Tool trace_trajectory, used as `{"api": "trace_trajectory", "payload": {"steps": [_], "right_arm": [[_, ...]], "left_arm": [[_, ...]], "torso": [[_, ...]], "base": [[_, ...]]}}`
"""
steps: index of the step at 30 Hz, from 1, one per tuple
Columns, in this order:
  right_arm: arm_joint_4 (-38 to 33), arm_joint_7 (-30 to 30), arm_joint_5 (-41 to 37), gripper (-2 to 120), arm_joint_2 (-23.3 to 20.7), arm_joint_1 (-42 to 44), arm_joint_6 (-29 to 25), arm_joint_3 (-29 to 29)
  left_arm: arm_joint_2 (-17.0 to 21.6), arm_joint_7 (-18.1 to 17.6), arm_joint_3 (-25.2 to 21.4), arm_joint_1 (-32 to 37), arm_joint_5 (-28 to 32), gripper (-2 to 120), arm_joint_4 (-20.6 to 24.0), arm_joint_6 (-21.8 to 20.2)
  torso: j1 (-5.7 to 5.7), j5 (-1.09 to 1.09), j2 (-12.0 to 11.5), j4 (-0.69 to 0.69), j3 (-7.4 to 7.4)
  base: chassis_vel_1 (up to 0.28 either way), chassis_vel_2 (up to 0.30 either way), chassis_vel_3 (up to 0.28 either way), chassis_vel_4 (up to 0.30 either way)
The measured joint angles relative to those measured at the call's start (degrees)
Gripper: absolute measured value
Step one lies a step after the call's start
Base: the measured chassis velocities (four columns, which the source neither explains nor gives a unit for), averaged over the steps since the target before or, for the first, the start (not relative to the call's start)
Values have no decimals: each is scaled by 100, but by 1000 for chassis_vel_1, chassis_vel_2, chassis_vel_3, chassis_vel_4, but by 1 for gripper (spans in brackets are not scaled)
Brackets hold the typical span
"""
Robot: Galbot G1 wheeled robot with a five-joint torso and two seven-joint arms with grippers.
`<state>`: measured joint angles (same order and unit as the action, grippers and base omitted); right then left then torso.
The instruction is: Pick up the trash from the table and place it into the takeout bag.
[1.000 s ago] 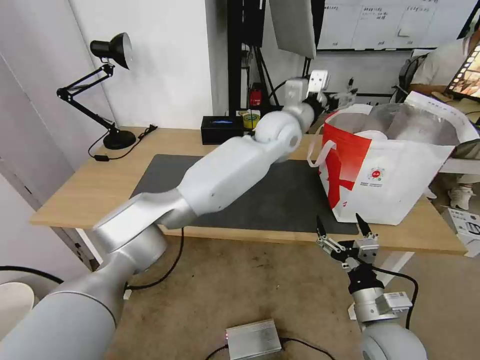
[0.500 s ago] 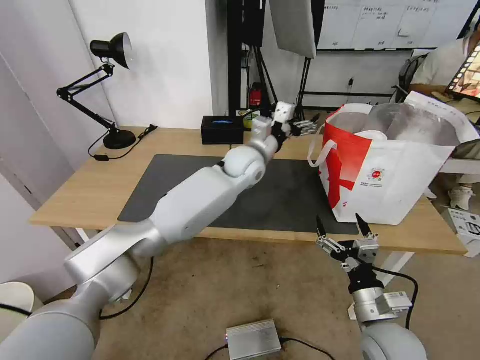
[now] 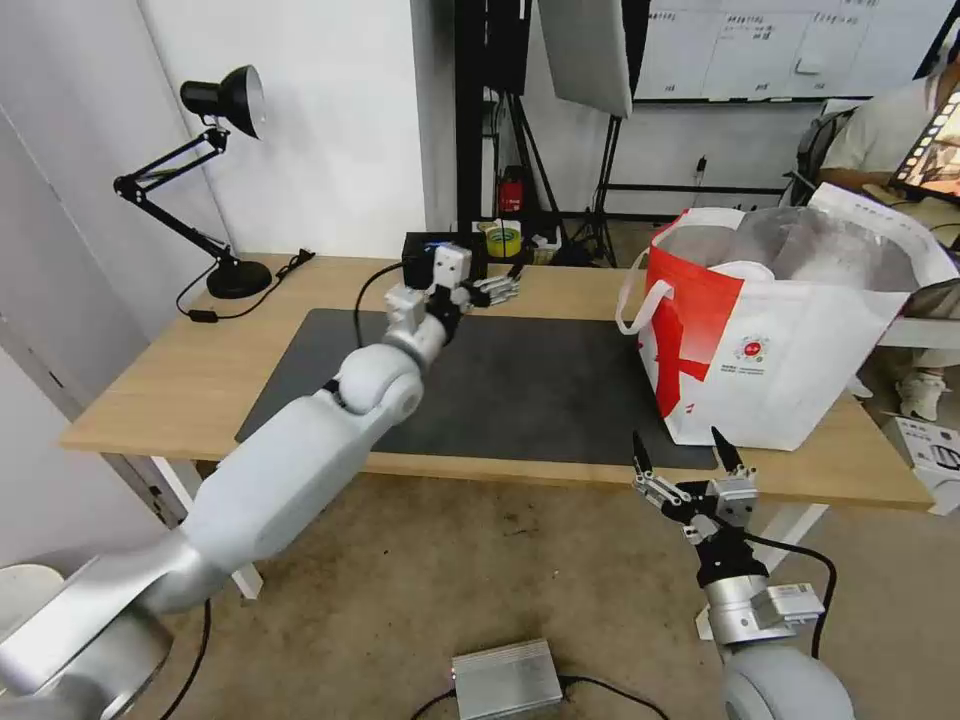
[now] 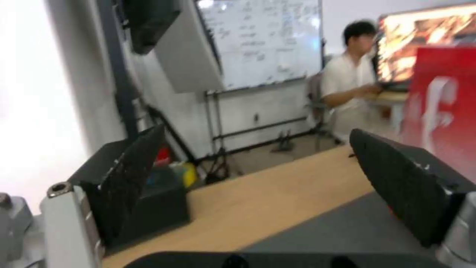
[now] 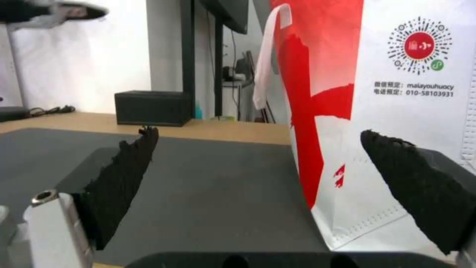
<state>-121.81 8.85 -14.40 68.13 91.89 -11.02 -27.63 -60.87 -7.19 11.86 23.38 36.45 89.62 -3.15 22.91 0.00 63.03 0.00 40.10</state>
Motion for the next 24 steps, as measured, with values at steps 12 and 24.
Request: {"api": "trace_trajectory", "payload": {"steps": [12,24], "right_arm": [[0,0,0,100,0,0,0,0],[0,0,0,100,-1,0,0,0]], "left_arm": [[560,93,-1554,1678,-161,100,1107,-550],[79,292,-2786,3858,-731,100,2151,-364]], "torso": [[0,0,0,1,0],[0,-1,0,1,0]], "base": [[0,0,0,0],[0,0,0,0]]}}
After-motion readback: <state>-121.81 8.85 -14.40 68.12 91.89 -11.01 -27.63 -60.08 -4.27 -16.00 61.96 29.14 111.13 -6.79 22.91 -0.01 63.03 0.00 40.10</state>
